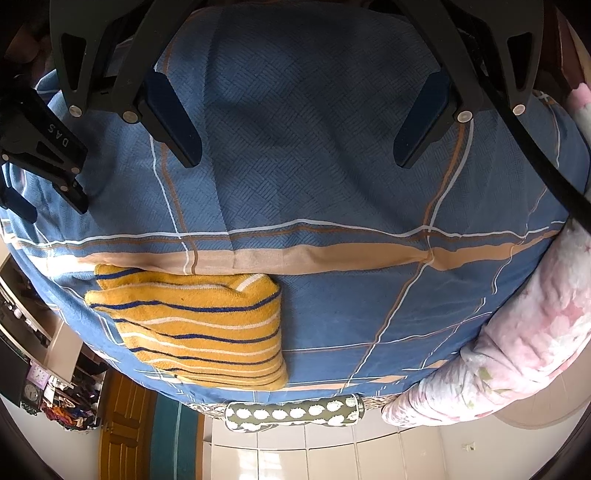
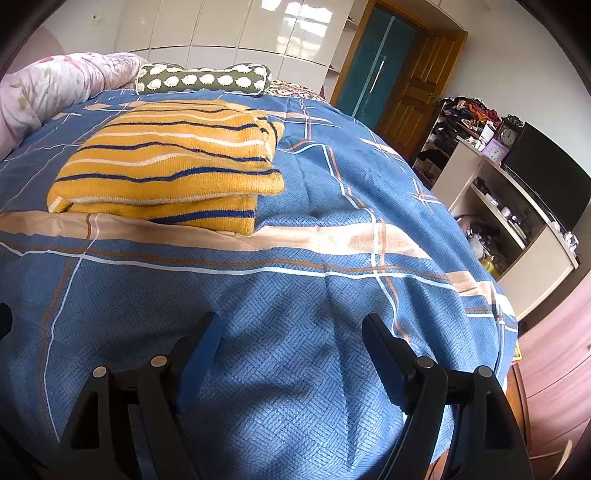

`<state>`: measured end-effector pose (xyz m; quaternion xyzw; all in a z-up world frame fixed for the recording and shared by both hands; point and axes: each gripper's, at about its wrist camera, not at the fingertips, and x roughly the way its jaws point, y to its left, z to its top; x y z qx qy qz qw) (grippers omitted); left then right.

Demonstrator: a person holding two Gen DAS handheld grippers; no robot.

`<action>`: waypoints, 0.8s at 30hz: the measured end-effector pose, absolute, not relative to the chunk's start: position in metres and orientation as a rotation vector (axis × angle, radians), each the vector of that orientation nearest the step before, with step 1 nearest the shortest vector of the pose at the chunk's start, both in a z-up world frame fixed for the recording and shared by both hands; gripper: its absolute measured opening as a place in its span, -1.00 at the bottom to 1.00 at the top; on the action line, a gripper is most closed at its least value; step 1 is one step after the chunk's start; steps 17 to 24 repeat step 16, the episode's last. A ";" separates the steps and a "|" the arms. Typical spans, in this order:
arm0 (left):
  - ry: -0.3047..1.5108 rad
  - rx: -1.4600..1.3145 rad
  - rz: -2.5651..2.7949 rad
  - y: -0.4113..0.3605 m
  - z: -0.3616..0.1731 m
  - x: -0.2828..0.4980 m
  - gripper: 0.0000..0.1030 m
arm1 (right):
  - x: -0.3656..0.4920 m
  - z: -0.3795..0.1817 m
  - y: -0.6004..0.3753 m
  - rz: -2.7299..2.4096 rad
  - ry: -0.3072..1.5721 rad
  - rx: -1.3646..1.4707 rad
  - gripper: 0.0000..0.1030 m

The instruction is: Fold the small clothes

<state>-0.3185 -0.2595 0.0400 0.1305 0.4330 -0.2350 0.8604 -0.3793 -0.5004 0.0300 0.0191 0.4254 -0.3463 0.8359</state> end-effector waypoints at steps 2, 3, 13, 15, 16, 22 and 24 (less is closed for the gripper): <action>0.913 0.274 -0.494 -0.260 0.039 -0.318 1.00 | -0.379 0.031 -0.500 -0.731 0.897 0.041 0.60; 0.916 0.274 -0.495 -0.259 0.038 -0.318 1.00 | -0.379 0.031 -0.500 -0.730 0.895 0.042 0.60; 0.931 0.284 -0.503 -0.260 0.032 -0.315 1.00 | -0.375 0.032 -0.498 -0.713 0.899 0.043 0.60; 0.931 0.284 -0.502 -0.259 0.032 -0.315 1.00 | -0.374 0.031 -0.498 -0.710 0.903 0.043 0.60; 0.931 0.283 -0.503 -0.259 0.032 -0.314 1.00 | -0.373 0.031 -0.498 -0.709 0.905 0.042 0.60; 0.931 0.283 -0.503 -0.259 0.032 -0.314 1.00 | -0.373 0.031 -0.498 -0.709 0.905 0.042 0.60; 0.931 0.283 -0.503 -0.259 0.032 -0.314 1.00 | -0.373 0.031 -0.498 -0.709 0.905 0.042 0.60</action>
